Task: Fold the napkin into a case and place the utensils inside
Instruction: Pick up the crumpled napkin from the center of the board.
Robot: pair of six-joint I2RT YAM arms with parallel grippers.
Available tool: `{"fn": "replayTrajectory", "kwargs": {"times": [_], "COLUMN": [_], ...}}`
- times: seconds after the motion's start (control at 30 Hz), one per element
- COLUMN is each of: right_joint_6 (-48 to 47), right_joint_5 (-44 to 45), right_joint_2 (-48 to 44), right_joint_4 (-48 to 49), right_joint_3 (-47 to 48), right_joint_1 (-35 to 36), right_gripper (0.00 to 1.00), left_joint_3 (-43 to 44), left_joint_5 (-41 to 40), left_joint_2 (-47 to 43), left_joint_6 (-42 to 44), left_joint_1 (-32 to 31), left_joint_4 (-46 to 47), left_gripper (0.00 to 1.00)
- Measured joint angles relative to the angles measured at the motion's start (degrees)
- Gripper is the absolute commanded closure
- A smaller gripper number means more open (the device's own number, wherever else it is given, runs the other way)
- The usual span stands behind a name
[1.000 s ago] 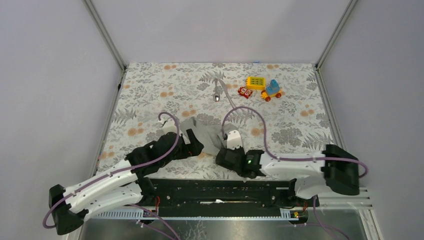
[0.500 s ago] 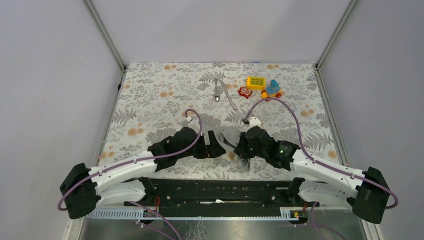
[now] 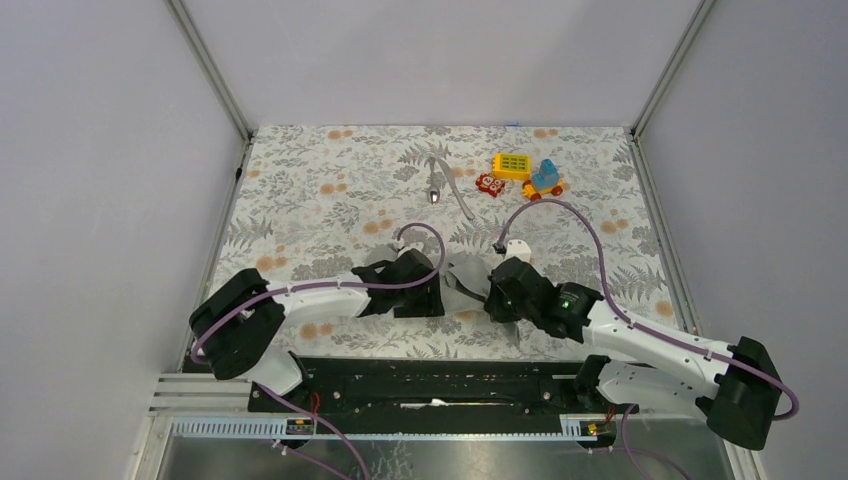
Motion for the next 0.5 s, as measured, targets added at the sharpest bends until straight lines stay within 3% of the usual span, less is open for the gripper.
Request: {"fn": "replayTrajectory", "kwargs": {"times": [0.13, 0.23, 0.4, 0.5], "right_joint_6": [-0.09, -0.76, -2.25, -2.97], "right_joint_5": [4.83, 6.86, 7.61, 7.34], "right_joint_2": [0.31, 1.6, 4.24, 6.45], "right_joint_4": [-3.15, -4.07, -3.72, -2.64], "right_joint_3": [2.16, 3.85, 4.24, 4.22], "right_joint_1": [-0.04, -0.07, -0.09, -0.09], "right_gripper": [0.97, 0.9, 0.81, 0.75], "left_joint_3": [-0.04, -0.44, -2.6, -3.39], "left_joint_5": [-1.79, -1.7, -1.75, -1.33], "left_joint_2": [0.72, 0.63, -2.64, -6.14], "left_joint_6": [0.98, 1.9, 3.3, 3.69], "left_joint_1": [2.47, 5.27, 7.48, 7.45], "left_joint_4": [-1.29, -1.14, -2.14, -3.72], "left_gripper": [0.43, 0.43, 0.32, 0.2]}}
